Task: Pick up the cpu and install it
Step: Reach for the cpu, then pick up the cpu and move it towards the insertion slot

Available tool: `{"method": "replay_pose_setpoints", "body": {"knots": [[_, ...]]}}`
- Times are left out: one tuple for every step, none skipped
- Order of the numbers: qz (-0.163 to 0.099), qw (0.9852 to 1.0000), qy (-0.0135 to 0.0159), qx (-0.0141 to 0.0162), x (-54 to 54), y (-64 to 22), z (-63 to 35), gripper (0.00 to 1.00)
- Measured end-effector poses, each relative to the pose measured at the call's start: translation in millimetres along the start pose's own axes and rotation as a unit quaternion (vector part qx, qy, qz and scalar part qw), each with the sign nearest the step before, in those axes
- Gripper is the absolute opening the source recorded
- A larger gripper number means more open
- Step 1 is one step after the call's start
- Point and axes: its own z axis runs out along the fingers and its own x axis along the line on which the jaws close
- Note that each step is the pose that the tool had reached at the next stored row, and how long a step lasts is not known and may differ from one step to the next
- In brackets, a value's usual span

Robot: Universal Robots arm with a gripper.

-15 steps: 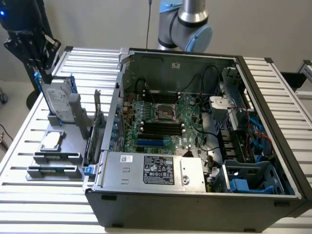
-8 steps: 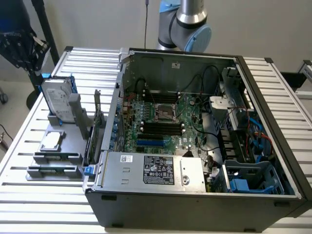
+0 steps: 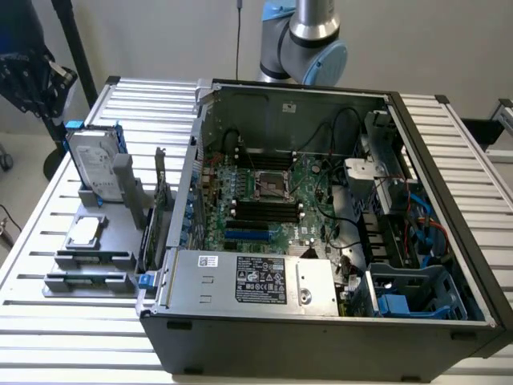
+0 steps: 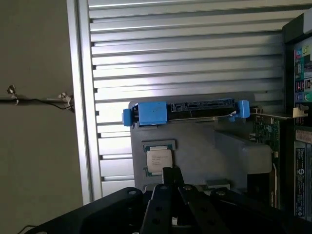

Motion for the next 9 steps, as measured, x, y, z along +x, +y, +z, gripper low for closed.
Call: {"method": "replay_pose_setpoints", "body": {"knots": [[0.0, 1.0, 0.0, 0.0, 0.0, 0.0, 0.0, 0.11], [0.0, 1.0, 0.0, 0.0, 0.0, 0.0, 0.0, 0.11], [0.0, 1.0, 0.0, 0.0, 0.0, 0.0, 0.0, 0.11], [0.0, 1.0, 0.0, 0.0, 0.0, 0.0, 0.0, 0.11], [0.0, 1.0, 0.0, 0.0, 0.0, 0.0, 0.0, 0.11], [0.0, 1.0, 0.0, 0.0, 0.0, 0.0, 0.0, 0.11], [0.0, 1.0, 0.0, 0.0, 0.0, 0.0, 0.0, 0.11], [0.0, 1.0, 0.0, 0.0, 0.0, 0.0, 0.0, 0.11], [0.0, 1.0, 0.0, 0.0, 0.0, 0.0, 0.0, 0.12]]}}
